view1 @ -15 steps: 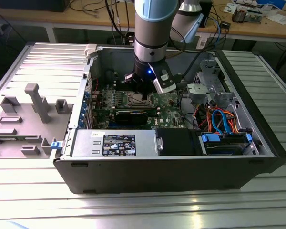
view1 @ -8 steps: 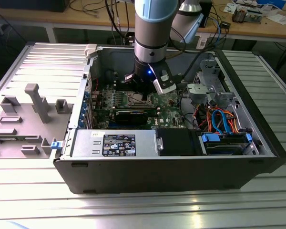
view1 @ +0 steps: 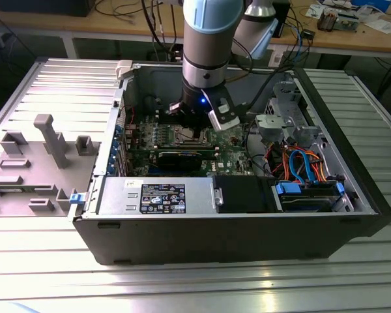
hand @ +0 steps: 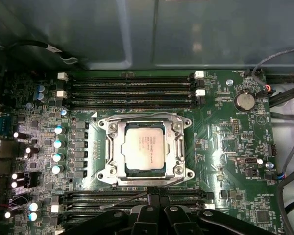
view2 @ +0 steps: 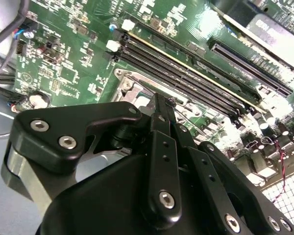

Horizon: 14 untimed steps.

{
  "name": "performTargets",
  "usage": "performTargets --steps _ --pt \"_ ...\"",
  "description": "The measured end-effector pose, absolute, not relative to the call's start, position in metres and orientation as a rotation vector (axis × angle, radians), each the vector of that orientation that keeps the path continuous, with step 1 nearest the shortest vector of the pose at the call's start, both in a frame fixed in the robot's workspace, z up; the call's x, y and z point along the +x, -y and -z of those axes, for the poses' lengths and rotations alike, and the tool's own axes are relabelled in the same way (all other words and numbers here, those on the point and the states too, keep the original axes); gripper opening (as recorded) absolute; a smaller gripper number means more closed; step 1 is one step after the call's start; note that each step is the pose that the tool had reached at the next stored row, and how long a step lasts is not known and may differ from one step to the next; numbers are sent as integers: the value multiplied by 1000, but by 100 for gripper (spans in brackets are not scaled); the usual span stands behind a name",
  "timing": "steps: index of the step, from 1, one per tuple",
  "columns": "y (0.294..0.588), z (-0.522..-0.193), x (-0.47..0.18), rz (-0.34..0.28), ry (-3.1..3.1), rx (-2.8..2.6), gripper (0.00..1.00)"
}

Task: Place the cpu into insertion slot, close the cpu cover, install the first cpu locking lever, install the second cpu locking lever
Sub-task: 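Install the second cpu locking lever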

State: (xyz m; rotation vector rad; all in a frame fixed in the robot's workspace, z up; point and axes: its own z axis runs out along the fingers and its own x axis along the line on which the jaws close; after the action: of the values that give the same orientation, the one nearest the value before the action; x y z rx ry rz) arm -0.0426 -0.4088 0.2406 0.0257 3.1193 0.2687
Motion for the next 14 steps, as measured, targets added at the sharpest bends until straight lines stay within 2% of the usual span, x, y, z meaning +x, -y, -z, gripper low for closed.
performTargets --steps 14 --pt "412 -232 -60 -301 -3135 28 11"
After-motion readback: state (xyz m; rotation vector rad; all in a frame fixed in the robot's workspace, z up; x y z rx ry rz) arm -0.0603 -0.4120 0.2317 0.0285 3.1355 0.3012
